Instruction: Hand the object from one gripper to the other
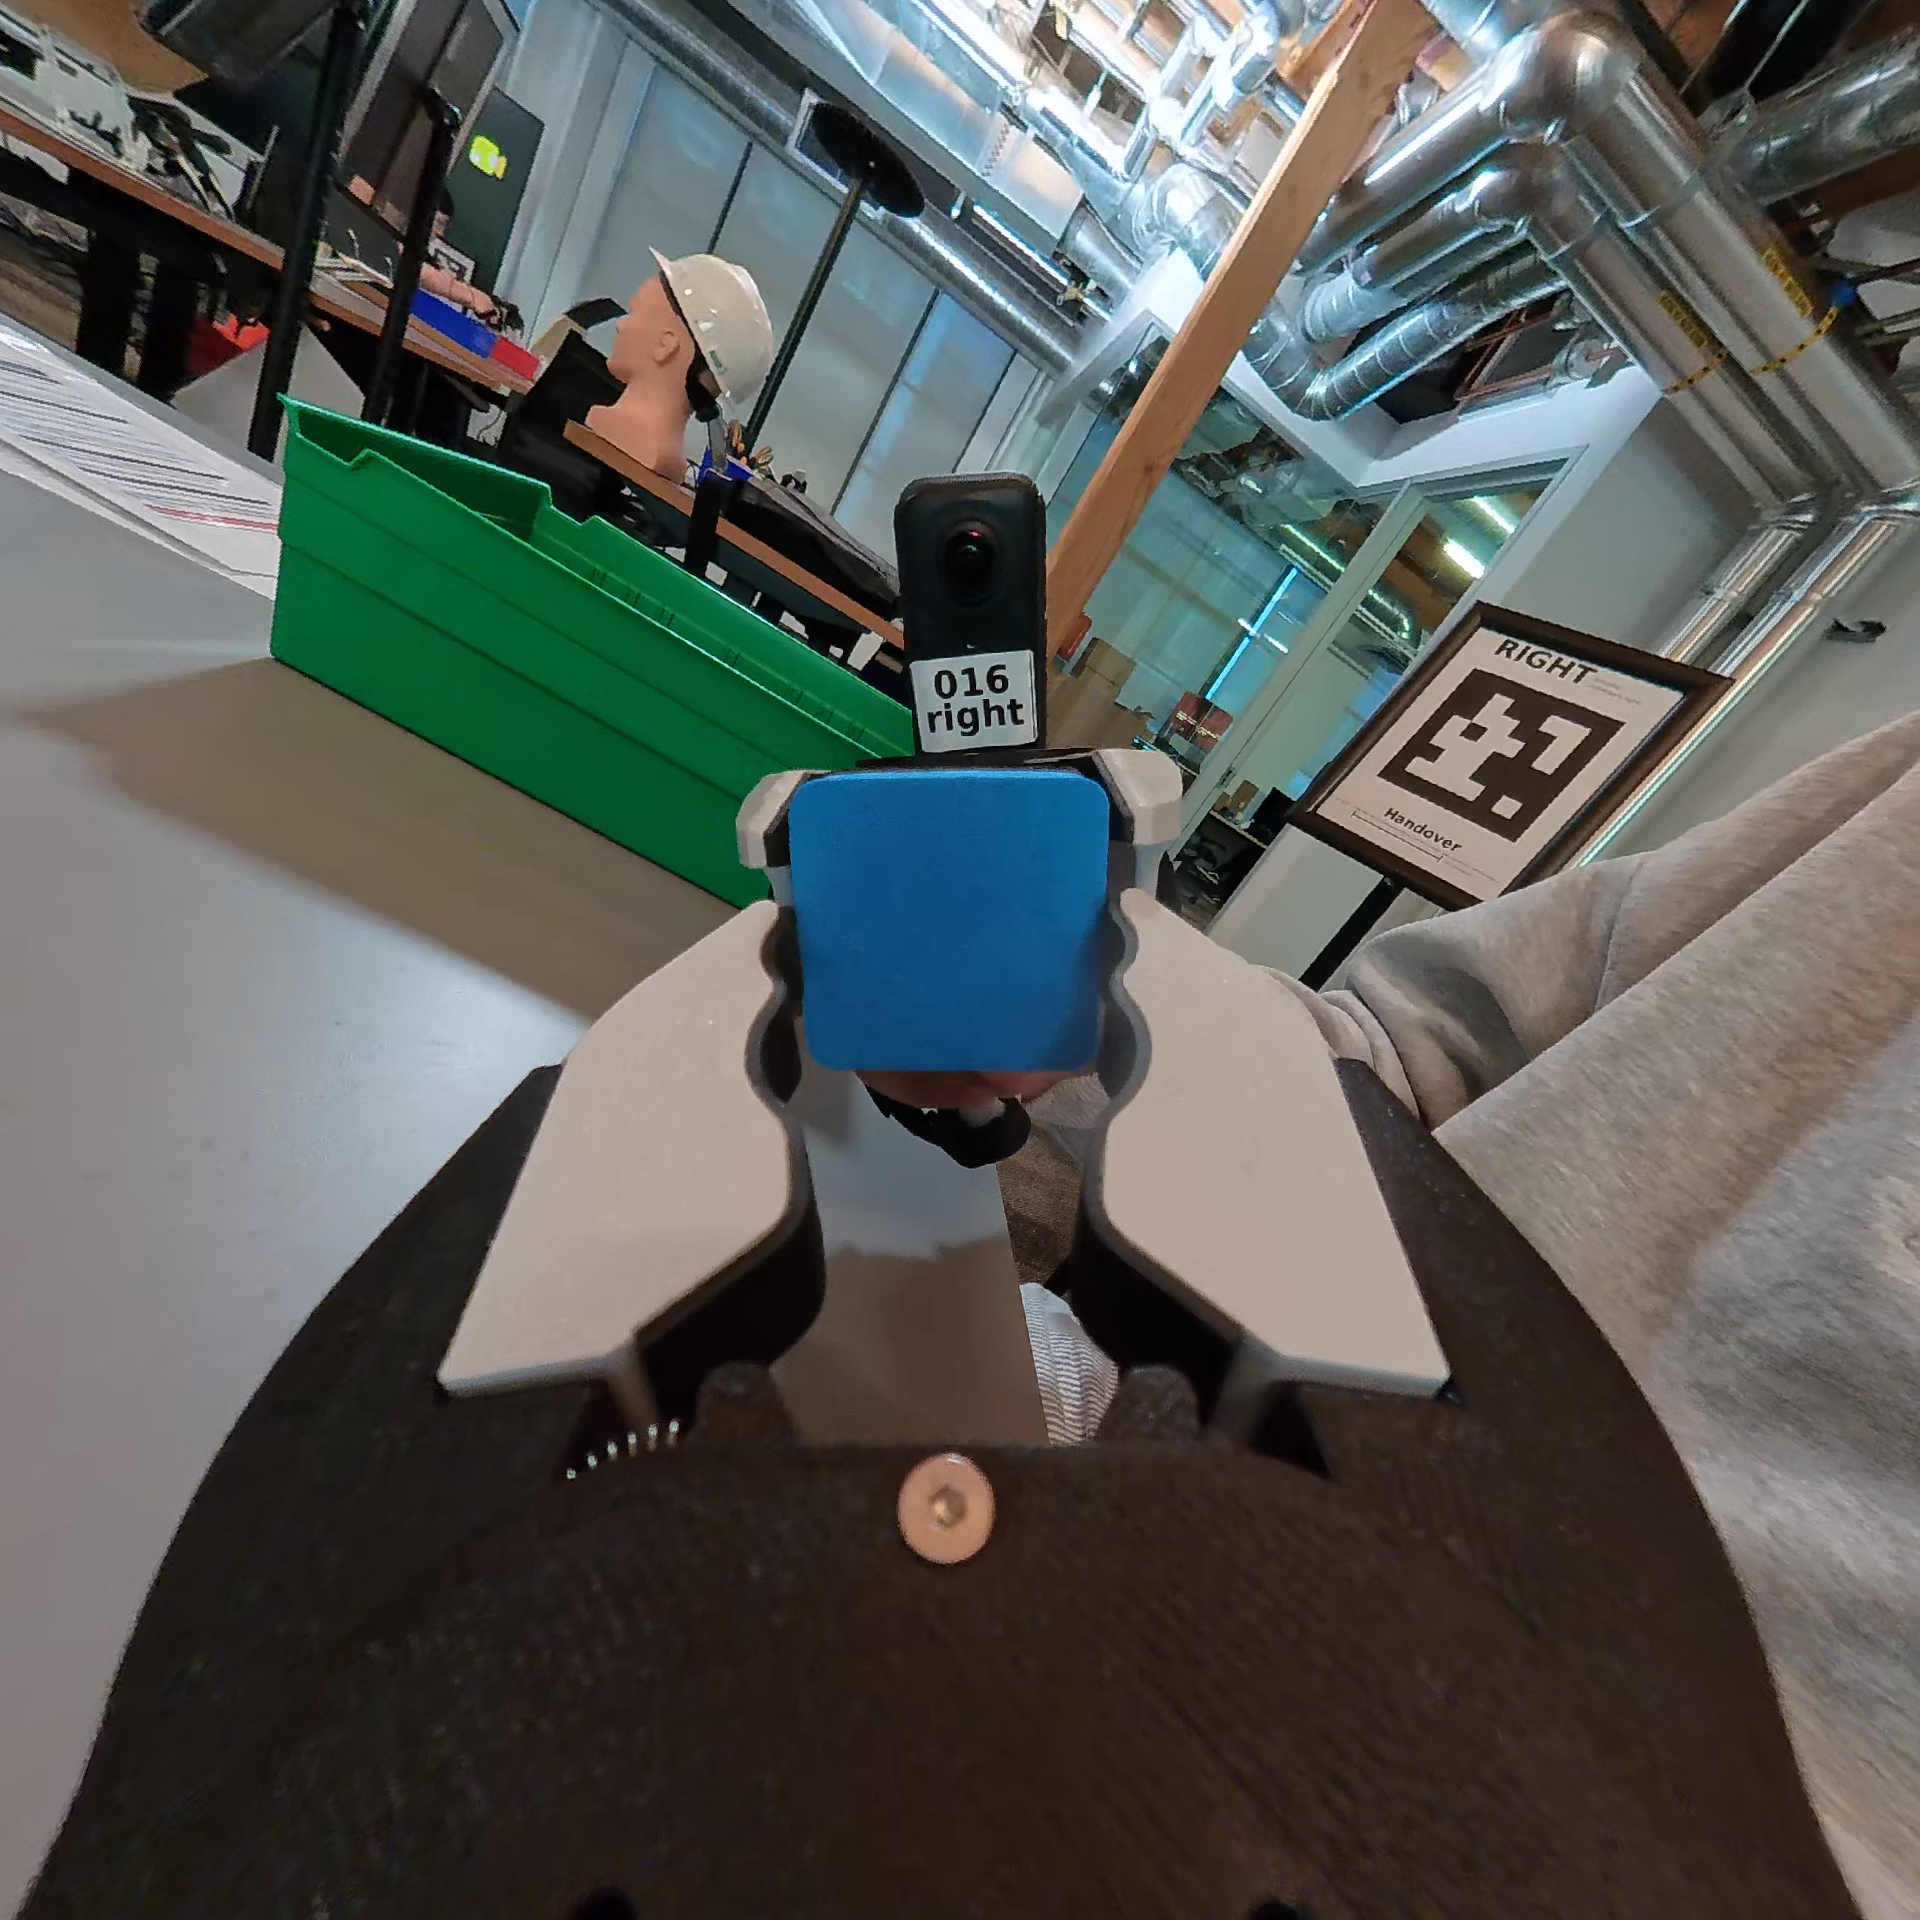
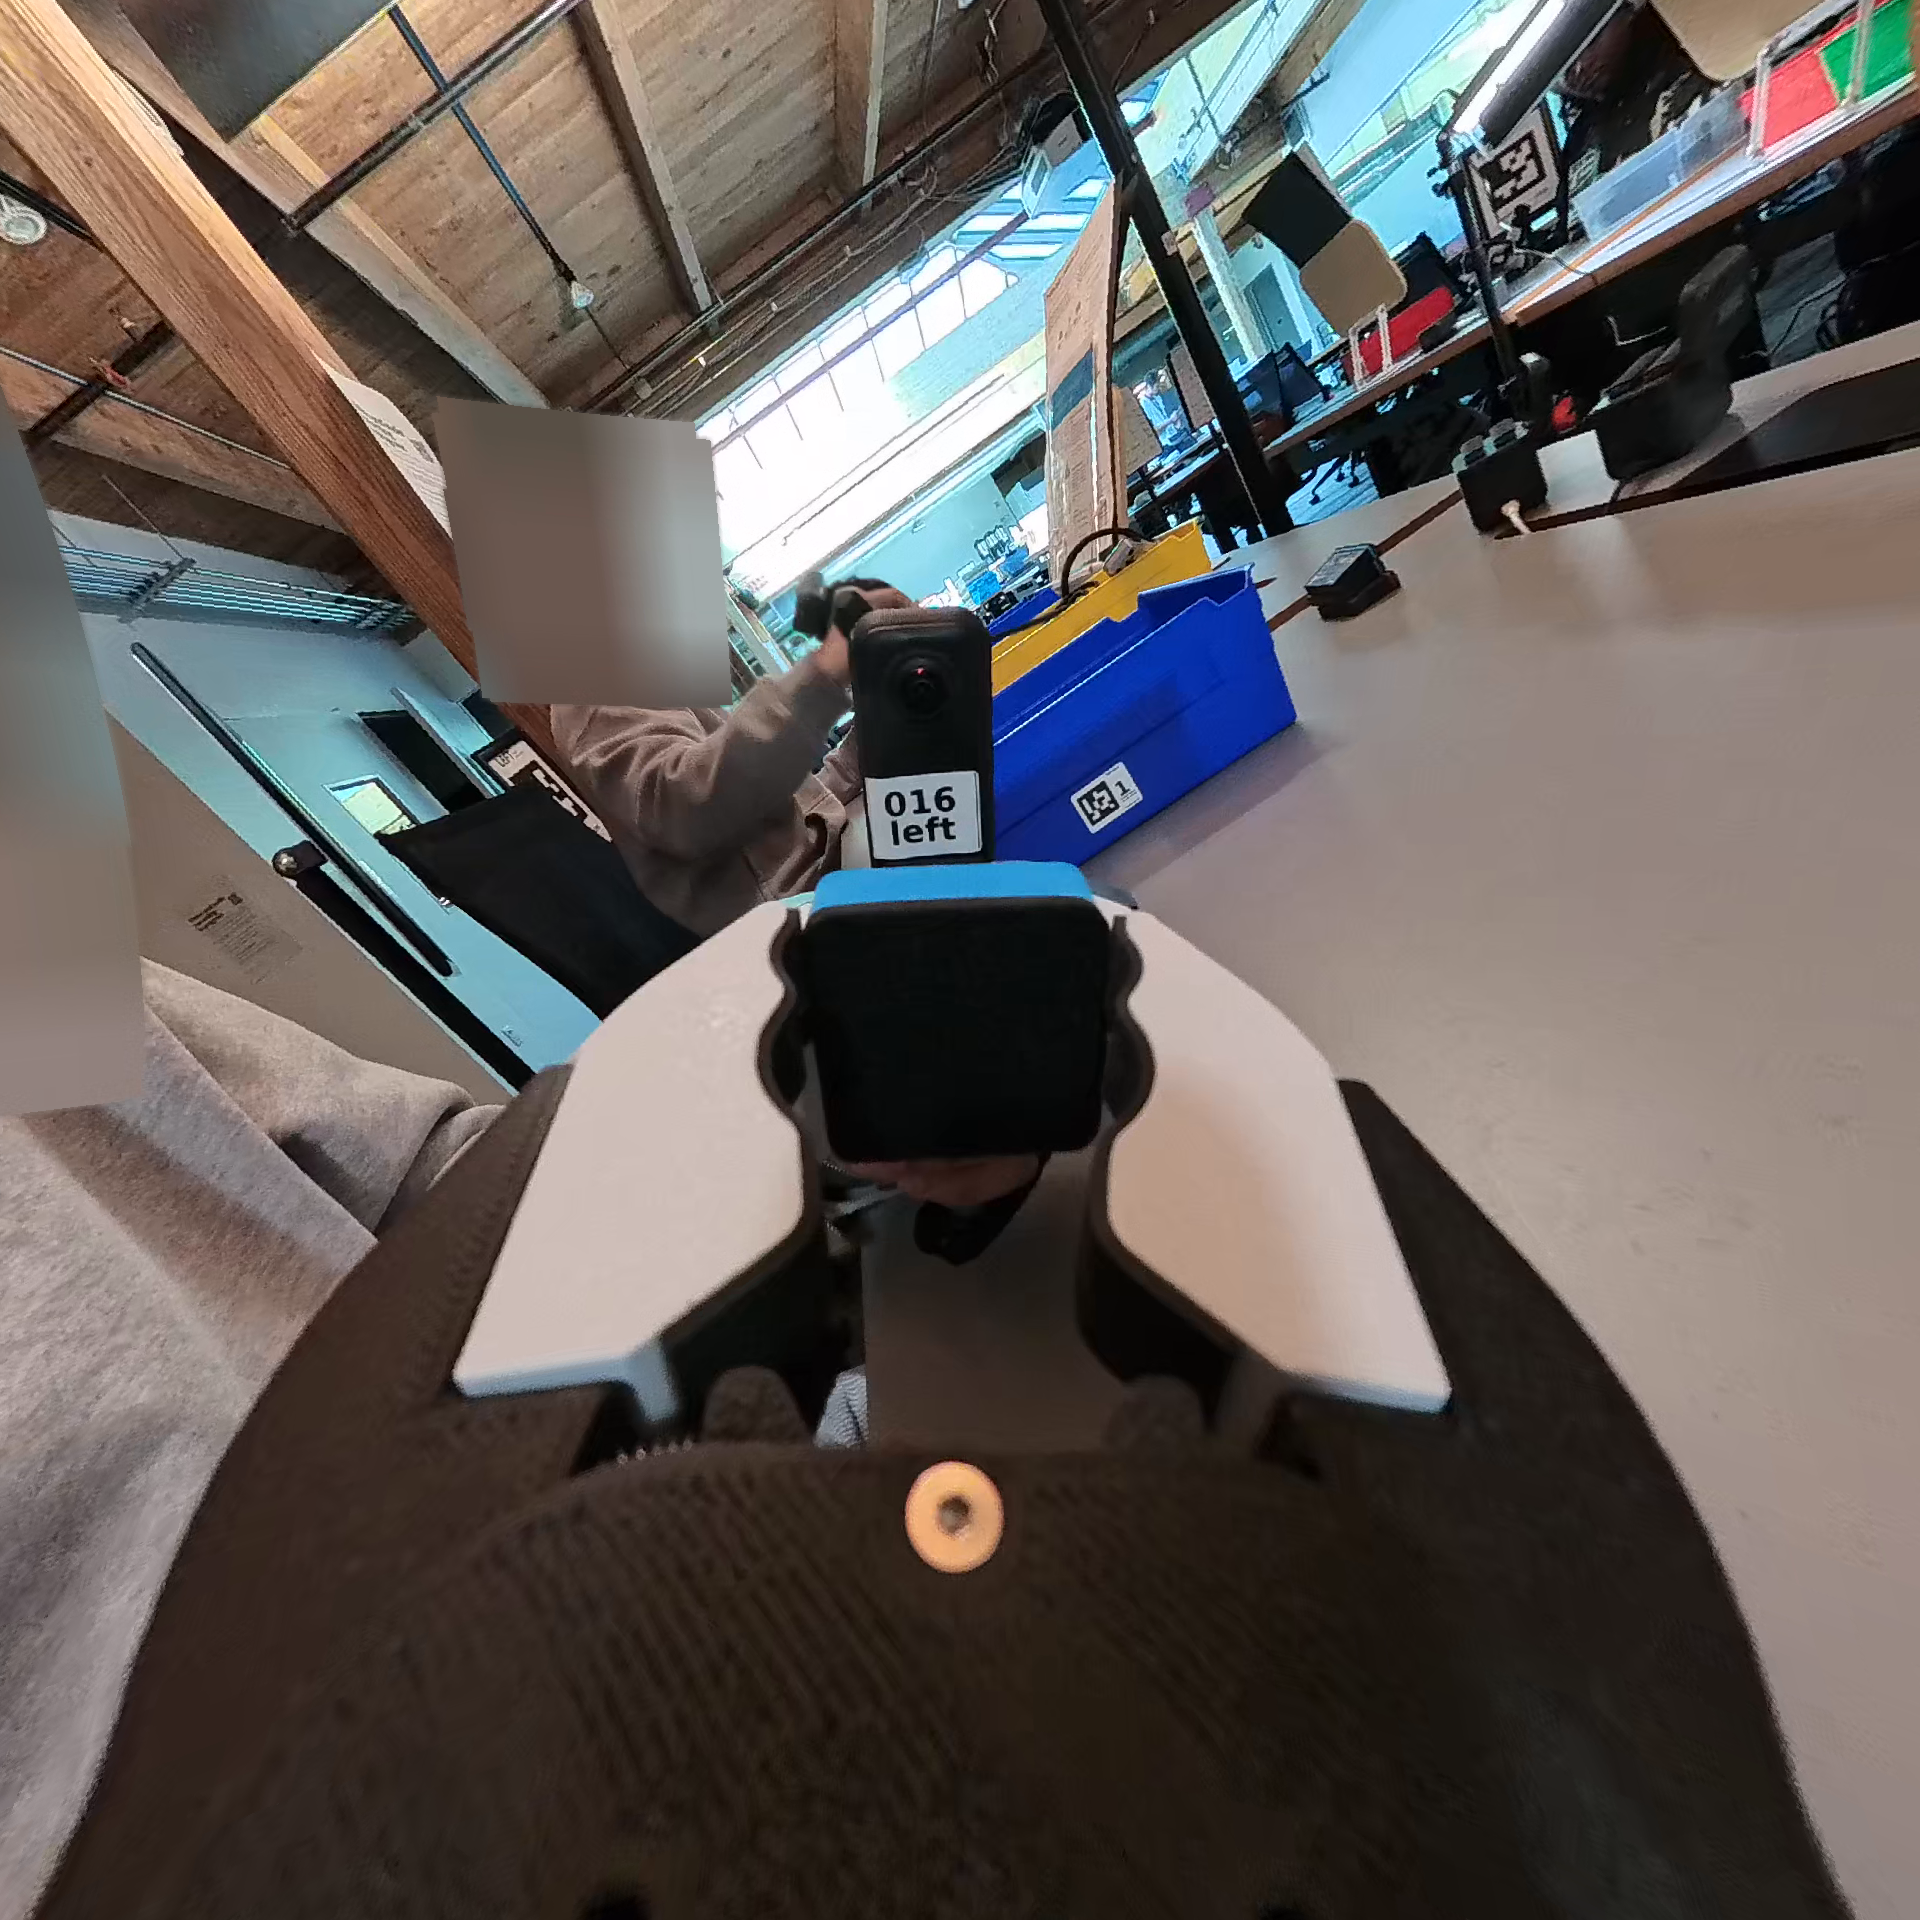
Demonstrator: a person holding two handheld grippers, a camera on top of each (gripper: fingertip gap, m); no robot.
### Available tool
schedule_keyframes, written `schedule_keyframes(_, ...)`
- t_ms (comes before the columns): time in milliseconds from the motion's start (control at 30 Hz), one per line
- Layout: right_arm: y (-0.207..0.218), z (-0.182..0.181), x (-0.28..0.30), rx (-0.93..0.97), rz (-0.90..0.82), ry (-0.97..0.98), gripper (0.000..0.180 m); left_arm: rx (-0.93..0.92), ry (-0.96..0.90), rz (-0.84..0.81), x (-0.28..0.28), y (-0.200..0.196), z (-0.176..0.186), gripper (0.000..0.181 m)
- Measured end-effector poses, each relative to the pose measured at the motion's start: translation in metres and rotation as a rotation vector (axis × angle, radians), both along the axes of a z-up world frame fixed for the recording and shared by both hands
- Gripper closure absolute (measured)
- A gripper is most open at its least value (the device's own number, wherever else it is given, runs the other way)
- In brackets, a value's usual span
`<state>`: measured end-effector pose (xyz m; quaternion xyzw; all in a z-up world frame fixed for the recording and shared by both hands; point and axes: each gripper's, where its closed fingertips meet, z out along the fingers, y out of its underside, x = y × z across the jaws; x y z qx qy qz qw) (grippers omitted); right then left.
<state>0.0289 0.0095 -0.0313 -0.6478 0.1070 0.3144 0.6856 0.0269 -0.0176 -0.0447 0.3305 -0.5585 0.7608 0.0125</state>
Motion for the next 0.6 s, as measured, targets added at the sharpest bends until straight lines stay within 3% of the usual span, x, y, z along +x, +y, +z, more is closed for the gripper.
schedule_keyframes(167, -0.002, 0.002, 0.003, 0.013, -0.007, 0.005, 0.123, 0.011, -0.012, 0.021, 0.001, 0.001, 0.0, 0.12)
schedule_keyframes(300, -0.017, 0.013, 0.02, 0.073, 0.019, 0.116, 0.124, 0.064, -0.134, 0.127, 0.004, 0.005, 0.01, 0.088)
schedule_keyframes(400, -0.027, 0.011, 0.034, 0.051, 0.077, 0.287, 0.124, 0.251, -0.262, 0.232, 0.005, 0.002, 0.005, 0.076)
schedule_keyframes(533, -0.023, -0.019, 0.024, -0.166, 0.18, 0.391, 0.124, 0.627, -0.419, 0.3, 0.008, -0.014, -0.022, 0.069)
schedule_keyframes(600, -0.022, -0.03, 0.016, -0.246, 0.241, 0.458, 0.124, 0.722, -0.479, 0.306, 0.007, -0.023, -0.029, 0.068)
